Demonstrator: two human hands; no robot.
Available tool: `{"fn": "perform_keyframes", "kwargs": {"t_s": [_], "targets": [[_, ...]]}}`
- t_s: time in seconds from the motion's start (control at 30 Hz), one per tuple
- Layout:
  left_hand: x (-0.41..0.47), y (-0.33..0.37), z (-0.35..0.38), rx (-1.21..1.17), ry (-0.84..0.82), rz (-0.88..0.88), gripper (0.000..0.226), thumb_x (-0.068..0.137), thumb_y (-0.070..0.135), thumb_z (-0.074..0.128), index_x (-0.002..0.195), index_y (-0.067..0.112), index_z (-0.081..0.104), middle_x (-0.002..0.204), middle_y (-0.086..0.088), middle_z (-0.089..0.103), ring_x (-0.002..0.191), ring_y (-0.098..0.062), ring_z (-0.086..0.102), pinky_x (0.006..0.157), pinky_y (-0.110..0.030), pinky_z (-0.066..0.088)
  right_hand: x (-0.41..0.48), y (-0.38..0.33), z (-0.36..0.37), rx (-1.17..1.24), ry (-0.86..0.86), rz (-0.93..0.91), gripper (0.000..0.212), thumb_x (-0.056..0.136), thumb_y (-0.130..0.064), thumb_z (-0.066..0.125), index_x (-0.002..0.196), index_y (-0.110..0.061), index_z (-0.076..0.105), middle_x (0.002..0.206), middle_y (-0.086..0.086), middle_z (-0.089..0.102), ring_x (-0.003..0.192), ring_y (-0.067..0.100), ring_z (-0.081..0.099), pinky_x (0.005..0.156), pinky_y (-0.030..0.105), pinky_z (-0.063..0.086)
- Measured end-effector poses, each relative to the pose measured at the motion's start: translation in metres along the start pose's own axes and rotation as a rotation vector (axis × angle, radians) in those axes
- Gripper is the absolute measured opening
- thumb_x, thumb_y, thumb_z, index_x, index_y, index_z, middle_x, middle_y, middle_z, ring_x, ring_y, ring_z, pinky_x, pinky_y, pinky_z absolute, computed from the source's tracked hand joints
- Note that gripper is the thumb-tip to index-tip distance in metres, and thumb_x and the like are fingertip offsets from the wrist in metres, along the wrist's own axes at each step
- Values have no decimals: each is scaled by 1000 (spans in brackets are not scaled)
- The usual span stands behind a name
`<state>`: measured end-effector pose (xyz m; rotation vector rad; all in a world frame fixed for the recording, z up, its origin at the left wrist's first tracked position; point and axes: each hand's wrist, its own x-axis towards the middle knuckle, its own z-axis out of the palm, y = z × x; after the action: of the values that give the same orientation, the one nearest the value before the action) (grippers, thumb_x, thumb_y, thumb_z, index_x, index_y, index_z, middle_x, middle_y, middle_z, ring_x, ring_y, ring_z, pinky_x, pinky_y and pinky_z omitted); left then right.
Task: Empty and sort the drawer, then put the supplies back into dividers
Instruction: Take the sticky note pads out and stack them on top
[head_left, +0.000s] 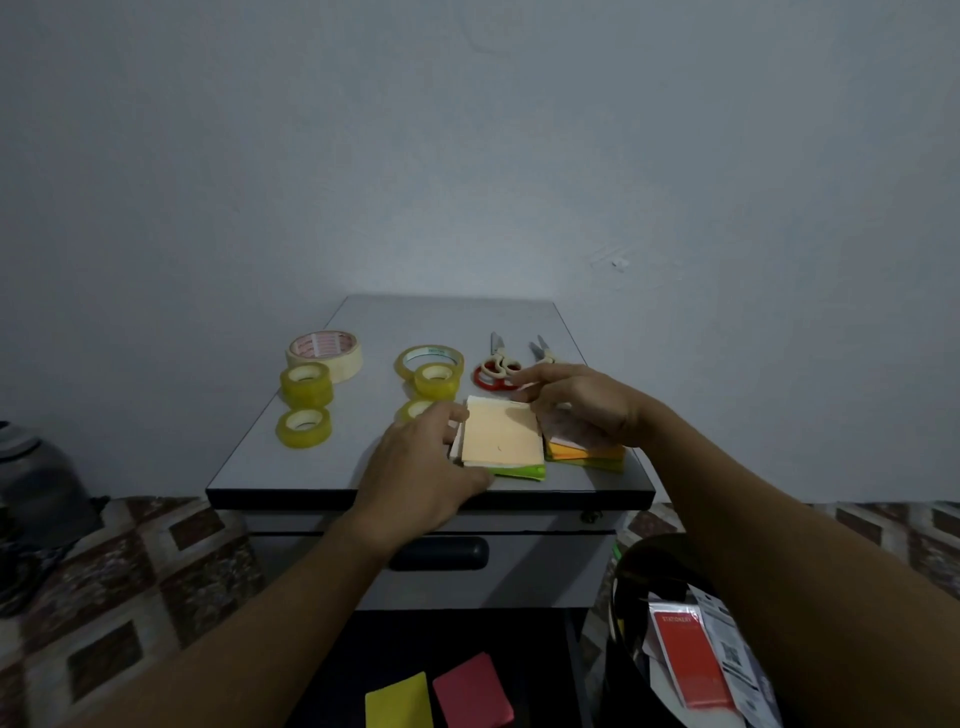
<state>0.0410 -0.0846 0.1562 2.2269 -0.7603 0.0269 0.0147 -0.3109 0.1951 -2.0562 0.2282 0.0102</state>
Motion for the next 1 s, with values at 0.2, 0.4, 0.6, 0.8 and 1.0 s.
{"fn": "perform_keyframes", "kwargs": {"t_s": [0.2, 0.4, 0.6, 0.8, 1.0], "targets": [[2, 5, 10, 13, 113, -54, 49, 78, 27, 81, 123, 25, 60, 121, 1, 66, 106, -15, 61, 72, -22, 46, 2, 3, 1, 91, -54, 49, 41, 83, -6, 60, 123, -14, 61, 113, 26, 61, 86, 30, 57, 72, 35, 45], [1, 7, 13, 12, 170, -81, 43, 79, 27, 80, 118, 24, 63, 114, 4, 69, 101, -15, 62, 74, -31, 53, -3, -4, -2, -314, -199, -10, 92, 77, -25, 83, 151, -24, 28, 140, -1, 46, 119, 15, 50, 95, 25, 45], [0, 2, 12, -36, 140, -71, 41, 79, 23, 79, 117, 24, 63, 115, 5, 68, 101, -11, 60, 68, -19, 45, 4, 2, 1, -462, -211, -16, 138, 52, -48, 93, 155, -38, 2, 158, -2, 25, 142, 24, 28, 120, 49, 22], [-1, 2, 13, -49, 157, -72, 35, 81, 26, 79, 112, 23, 64, 113, 6, 68, 100, -10, 59, 65, -15, 40, -7, -2, -7, -440, -199, -33, 130, 62, -33, 92, 156, -33, 2, 158, -10, 22, 144, 17, 21, 118, 37, 20], [0, 4, 13, -4, 179, -96, 37, 76, 36, 82, 107, 25, 64, 102, 11, 67, 90, -9, 61, 62, -19, 43, -33, 10, -36, -365, -192, 81, 127, 64, -18, 90, 156, -36, 5, 159, 2, 23, 143, 29, 25, 111, 41, 39]]}}
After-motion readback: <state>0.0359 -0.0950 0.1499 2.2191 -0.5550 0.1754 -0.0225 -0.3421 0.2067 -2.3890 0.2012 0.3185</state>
